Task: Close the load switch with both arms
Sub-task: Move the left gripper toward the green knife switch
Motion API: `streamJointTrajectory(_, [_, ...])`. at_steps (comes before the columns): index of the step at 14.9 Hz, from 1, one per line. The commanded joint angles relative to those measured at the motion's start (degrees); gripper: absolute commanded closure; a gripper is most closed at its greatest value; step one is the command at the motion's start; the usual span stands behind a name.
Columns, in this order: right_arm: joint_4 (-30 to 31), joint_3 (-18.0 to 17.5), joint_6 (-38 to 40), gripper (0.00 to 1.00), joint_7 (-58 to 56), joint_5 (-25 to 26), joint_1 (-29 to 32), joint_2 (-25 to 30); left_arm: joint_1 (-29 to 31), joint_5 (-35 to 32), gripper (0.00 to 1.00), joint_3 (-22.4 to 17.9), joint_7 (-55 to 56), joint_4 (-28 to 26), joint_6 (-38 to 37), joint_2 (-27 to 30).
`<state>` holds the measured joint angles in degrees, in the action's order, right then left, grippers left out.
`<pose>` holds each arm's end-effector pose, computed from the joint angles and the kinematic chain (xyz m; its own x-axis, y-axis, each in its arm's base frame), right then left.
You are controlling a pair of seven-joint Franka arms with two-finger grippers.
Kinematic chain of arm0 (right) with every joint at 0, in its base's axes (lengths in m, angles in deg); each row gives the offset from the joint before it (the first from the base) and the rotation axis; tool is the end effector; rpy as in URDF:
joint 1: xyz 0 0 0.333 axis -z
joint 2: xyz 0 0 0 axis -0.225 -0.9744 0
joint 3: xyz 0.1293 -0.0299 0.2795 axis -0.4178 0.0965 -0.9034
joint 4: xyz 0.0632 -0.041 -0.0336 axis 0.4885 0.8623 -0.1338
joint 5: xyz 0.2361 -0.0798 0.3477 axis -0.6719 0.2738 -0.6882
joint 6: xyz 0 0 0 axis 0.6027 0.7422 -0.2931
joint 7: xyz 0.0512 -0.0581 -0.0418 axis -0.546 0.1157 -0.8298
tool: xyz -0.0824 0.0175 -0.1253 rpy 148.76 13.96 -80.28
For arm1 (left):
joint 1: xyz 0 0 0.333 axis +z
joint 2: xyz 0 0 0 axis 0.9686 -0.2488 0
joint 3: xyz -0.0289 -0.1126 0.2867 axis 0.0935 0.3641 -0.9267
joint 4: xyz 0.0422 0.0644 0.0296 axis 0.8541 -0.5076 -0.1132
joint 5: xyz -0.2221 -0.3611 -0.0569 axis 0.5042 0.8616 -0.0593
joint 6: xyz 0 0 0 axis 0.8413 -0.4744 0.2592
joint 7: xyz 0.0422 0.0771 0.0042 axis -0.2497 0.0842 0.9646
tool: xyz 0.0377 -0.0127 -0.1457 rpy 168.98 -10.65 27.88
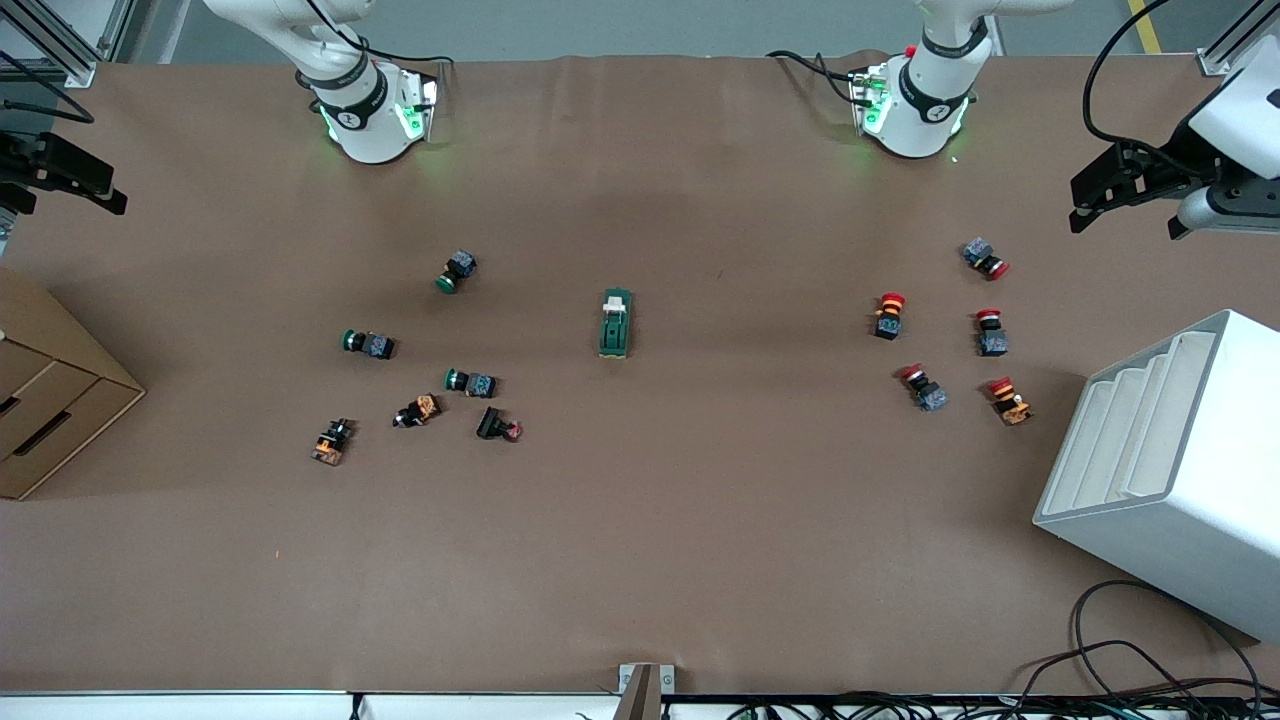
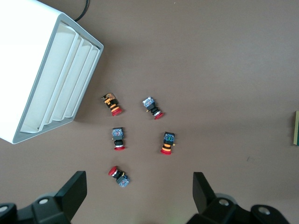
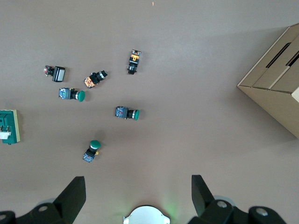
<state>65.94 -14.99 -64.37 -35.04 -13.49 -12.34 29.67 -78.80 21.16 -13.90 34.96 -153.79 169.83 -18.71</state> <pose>0.5404 -0.0367 0.6199 0.9961 -0.0250 -0.0845 -0.0261 -0.9996 -0.0127 0.5622 -0.0674 0.6163 0.9944 -0.1038 0.0208 -0.1036 -0.9946 -0.0104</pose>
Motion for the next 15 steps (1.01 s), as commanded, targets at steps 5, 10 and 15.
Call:
streamJointTrajectory(5, [1.96,0.24,-1.52,0.00,0.83,-0.85,-0.48,1.70,-0.75,-0.31,0.00,0.15,-0.32,1.96,-1.36,-0.90])
streamJointTrajectory(10, [1.96,0.06,-1.44,0.00,0.83,-0.76,-0.48,1.70,-1.63,2.33,0.00,5.32,0.90,2.84,1.08,-2.66])
streamJointTrajectory(15, [1.88,-0.03,-1.44,0.00,0.83,-0.76,-0.48,1.70,-1.71,2.51,0.00,13.93,5.62,2.40,4.61,-4.76])
